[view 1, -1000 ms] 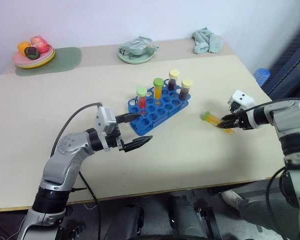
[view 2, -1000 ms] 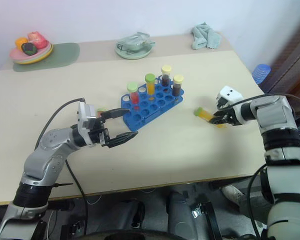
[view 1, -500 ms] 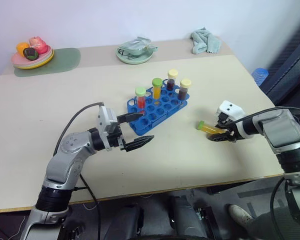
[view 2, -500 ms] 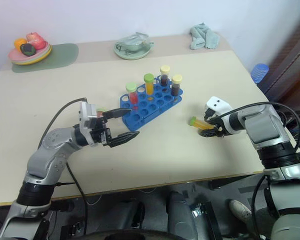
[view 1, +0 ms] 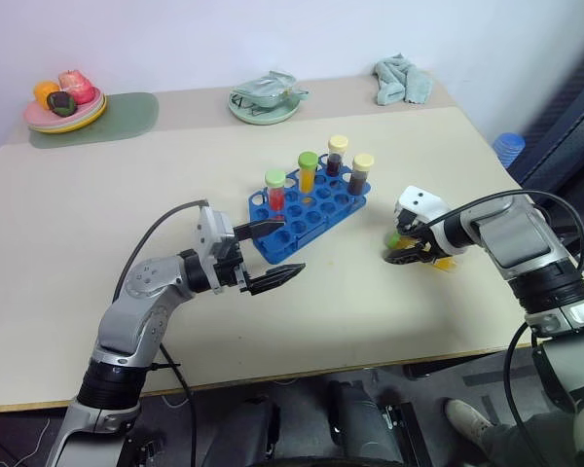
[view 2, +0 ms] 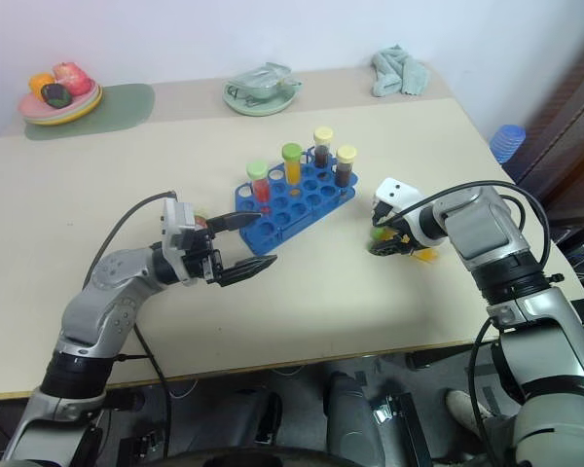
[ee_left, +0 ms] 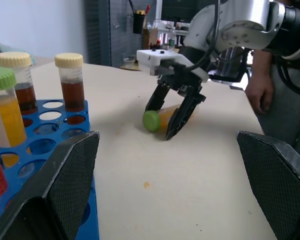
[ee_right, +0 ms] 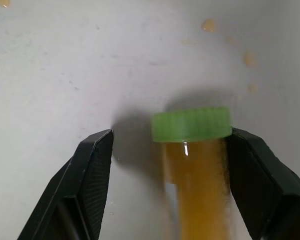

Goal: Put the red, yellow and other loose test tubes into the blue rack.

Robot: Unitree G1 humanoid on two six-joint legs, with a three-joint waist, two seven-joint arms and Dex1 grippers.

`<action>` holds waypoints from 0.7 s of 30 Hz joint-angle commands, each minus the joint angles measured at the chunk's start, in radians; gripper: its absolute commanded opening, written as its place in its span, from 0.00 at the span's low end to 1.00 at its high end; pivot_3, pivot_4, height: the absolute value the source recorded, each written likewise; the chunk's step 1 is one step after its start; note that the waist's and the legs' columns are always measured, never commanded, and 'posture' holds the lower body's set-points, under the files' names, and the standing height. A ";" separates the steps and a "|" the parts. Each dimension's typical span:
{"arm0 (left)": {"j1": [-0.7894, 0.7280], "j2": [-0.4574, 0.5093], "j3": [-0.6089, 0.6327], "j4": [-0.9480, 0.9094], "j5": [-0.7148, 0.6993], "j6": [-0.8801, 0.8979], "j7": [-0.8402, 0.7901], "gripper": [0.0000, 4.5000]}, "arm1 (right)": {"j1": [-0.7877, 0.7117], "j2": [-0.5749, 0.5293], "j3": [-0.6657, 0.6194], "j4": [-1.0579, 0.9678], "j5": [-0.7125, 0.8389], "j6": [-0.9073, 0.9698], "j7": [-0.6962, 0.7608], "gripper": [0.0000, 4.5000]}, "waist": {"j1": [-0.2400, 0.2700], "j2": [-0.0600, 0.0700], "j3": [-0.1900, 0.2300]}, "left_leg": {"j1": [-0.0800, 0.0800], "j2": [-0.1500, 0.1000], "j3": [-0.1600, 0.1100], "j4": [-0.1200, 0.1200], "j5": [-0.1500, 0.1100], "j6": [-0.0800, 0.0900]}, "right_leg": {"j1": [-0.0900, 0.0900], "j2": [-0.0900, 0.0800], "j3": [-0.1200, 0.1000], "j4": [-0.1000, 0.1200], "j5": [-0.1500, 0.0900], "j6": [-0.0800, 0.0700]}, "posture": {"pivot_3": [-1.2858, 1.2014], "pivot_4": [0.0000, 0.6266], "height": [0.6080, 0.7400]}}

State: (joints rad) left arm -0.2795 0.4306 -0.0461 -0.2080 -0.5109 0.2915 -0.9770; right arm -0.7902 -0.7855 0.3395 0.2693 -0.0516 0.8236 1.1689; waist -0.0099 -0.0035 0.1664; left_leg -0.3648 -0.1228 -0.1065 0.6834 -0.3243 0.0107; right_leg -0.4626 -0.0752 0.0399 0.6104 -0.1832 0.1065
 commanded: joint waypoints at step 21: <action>0.006 0.024 0.031 -0.007 -0.010 -0.036 -0.011 1.00 | 0.011 -0.023 -0.096 -0.119 0.083 0.002 0.021 0.18 | 0.001 0.000 0.000 | 0.000 0.000 0.000 0.000 0.000 0.000 | 0.000 0.000 0.000 0.000 0.000 0.000 | 0.52 0.24 1.00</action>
State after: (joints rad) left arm -0.2760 0.4463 -0.0436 -0.2063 -0.5108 0.2730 -0.9823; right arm -0.7663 -0.8041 0.3147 0.2240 -0.0209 0.8166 1.1825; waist -0.0091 -0.0036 0.1663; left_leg -0.3650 -0.1228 -0.1067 0.6833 -0.3244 0.0107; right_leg -0.4629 -0.0753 0.0397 0.6104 -0.1832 0.1065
